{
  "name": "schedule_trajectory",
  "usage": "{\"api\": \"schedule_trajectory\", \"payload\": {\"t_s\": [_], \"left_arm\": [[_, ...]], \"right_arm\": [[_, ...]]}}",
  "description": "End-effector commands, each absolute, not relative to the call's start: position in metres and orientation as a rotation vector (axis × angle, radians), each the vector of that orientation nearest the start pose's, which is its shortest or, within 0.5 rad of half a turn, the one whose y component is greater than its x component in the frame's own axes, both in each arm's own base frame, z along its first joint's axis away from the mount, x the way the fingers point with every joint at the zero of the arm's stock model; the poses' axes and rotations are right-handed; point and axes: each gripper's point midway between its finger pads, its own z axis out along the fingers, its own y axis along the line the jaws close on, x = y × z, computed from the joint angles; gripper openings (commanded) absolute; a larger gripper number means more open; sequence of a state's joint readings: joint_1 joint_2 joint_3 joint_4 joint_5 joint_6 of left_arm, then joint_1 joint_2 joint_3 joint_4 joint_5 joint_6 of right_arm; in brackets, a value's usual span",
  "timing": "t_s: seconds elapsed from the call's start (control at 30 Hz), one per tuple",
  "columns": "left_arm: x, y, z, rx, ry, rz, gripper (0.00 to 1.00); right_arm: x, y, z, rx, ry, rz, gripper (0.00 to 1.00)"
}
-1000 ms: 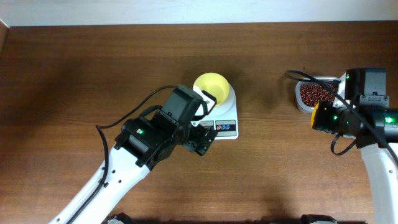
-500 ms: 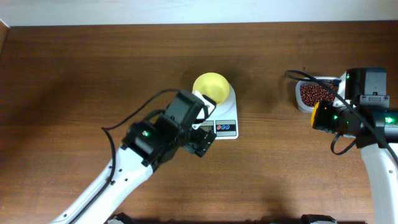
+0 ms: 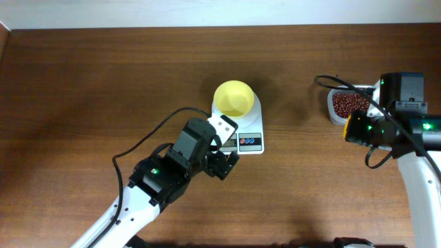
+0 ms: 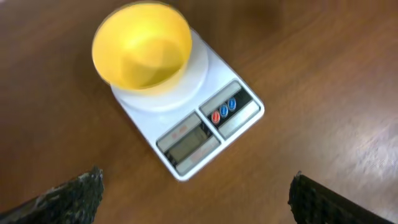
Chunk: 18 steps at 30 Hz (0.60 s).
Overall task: Scoop item into bowl and weigh 50g on scale
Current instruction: 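Lift the left gripper off the scale and pull it back, then lower the yellow scoop with the right gripper into the bean tub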
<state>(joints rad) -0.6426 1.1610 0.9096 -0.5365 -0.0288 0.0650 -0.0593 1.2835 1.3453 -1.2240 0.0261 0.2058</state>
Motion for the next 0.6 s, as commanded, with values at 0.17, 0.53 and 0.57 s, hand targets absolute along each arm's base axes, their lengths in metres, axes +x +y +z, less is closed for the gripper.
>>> {"api": "schedule_trajectory", "payload": {"t_s": [0.17, 0.53, 0.57], "left_arm": [[0.270, -0.197, 0.171, 0.836, 2.231, -0.248, 0.99], [0.260, -0.190, 0.177, 0.799, 2.241, -0.265, 0.99], [0.258, -0.188, 0.179, 0.797, 2.238, -0.263, 0.99]], "right_arm": [[0.285, -0.025, 0.221, 0.380, 2.692, -0.011, 0.04], [0.285, -0.025, 0.221, 0.394, 2.690, -0.008, 0.04], [0.285, -0.025, 0.221, 0.394, 2.690, -0.007, 0.04]]}}
